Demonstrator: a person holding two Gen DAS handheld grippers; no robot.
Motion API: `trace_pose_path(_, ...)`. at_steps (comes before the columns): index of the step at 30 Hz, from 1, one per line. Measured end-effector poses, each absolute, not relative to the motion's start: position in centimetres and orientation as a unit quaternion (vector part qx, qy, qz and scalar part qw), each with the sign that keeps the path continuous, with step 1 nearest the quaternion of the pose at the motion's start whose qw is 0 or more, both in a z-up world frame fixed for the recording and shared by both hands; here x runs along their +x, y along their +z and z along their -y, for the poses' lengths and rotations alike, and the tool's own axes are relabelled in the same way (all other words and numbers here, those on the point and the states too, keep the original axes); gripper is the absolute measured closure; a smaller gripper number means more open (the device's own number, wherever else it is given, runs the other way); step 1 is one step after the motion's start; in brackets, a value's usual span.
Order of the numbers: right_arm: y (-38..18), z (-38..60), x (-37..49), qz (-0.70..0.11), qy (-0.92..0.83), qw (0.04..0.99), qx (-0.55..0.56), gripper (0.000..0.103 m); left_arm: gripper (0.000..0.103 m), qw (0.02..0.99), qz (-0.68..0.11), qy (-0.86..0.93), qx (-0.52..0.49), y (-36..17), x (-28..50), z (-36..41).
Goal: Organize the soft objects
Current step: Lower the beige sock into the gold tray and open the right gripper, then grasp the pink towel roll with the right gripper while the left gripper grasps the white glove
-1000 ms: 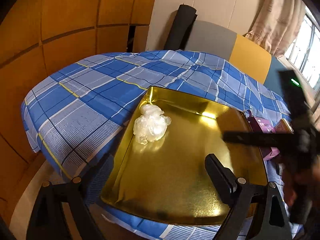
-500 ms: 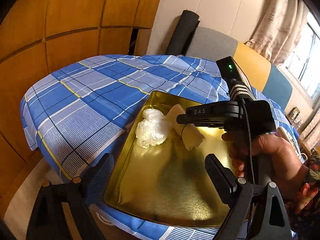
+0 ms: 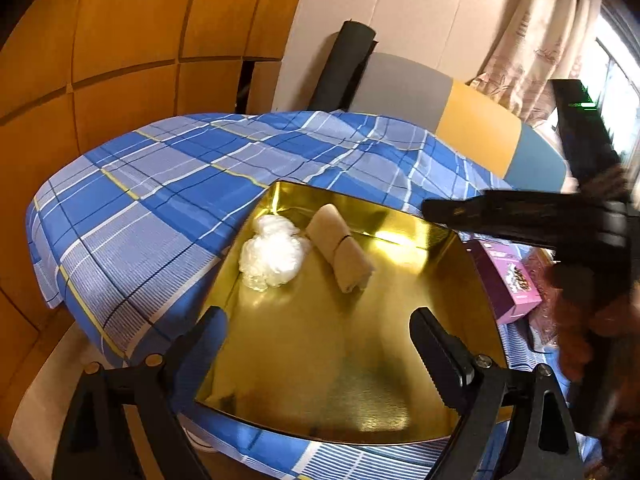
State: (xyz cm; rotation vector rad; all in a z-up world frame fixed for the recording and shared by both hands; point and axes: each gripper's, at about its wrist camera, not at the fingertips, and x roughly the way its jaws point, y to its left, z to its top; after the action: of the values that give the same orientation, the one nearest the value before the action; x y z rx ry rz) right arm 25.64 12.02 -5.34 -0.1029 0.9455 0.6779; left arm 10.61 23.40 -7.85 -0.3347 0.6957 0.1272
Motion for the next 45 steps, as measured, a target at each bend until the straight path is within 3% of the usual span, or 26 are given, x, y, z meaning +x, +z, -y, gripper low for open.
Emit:
trace_pose_path(10, -1.4, -3.6, 19.9, -0.407, 0.303, 0.862, 0.001, 0.071, 0.010, 0.929, -0.338, 0.005, -0.153, -7.3, 10.0, -19.5)
trace_pose_path(26, -4.8, 13.6, 15.1, -0.433, 0.189, 0.879, 0.063, 0.071, 0.004, 0.929, -0.330, -0.164, -0.042, -5.4, 7.1, -5.5)
trace_pose_path(38, -7.4, 26.0, 13.7, -0.468, 0.070, 0.875, 0.107, 0.071, 0.004, 0.894, -0.380, -0.238, 0.010, -7.3, 6.5, 3.3)
trace_pose_path(45, -6.4, 39.9, 16.4, -0.449, -0.129, 0.874, 0.135, 0.066, 0.004, 0.874, -0.409, -0.260, 0.030, -8.2, 6.3, 6.8)
